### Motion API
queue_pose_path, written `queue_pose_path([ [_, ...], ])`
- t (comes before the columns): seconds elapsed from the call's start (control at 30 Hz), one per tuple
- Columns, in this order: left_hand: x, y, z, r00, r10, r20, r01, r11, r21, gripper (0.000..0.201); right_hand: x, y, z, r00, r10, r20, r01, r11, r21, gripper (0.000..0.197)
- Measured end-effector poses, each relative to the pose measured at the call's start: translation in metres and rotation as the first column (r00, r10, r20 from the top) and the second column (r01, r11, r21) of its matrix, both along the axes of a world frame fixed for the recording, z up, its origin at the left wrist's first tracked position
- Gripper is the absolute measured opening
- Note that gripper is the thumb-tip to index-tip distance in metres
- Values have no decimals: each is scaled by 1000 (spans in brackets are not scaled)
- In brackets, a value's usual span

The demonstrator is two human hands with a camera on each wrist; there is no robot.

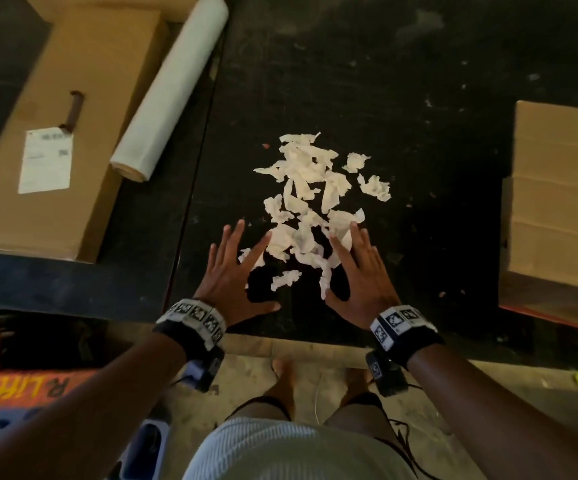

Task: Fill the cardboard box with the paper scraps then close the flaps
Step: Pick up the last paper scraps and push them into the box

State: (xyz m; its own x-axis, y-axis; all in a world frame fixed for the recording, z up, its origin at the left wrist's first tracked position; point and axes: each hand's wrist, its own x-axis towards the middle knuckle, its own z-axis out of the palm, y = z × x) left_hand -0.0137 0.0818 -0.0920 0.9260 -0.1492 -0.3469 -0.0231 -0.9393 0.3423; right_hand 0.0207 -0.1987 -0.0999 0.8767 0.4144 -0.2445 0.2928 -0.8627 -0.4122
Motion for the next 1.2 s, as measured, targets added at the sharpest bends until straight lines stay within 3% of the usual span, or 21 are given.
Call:
queue_pose_path([
  [0.13,-40,30,-12,997,-9,-75,15,996,85,123,-18,-8,-8,993,121,3,-119,981,-151,103],
  [0.2,-49,34,-21,992,-42,-120,56,992,114,106,-20,-7,-15,989,151,5,-147,973,-175,94],
  [0.27,-48,31,-29,990,-67,-123,81,990,112,86,-18,-3,-20,987,162,10,-157,971,-179,86],
  [0.37,-26,15,-36,991,-77,-111,88,992,95,76,-4,7,-24,986,164,18,-157,970,-188,81],
  [0.67,59,-37,-25,996,-85,4,85,996,-9,92,53,27,-9,995,57,78,-46,991,-125,75],
  [0.8,57,-28,-8,994,-112,-4,112,993,-47,116,49,13,7,999,-7,32,9,998,-62,100],
  [0.9,41,-18,-11,971,-231,-64,234,972,30,137,36,1,11,999,23,-24,-26,991,-133,125],
  [1.0,33,-16,-25,963,-248,-106,257,963,82,139,26,3,1,994,75,-85,-91,973,-210,137],
  [1.07,40,-21,-32,979,-190,-77,197,977,84,136,28,11,-8,996,53,-74,-68,975,-213,130],
  [1.2,76,-35,-32,998,-55,24,53,995,82,124,55,27,-18,990,-138,-22,135,986,-100,95],
])
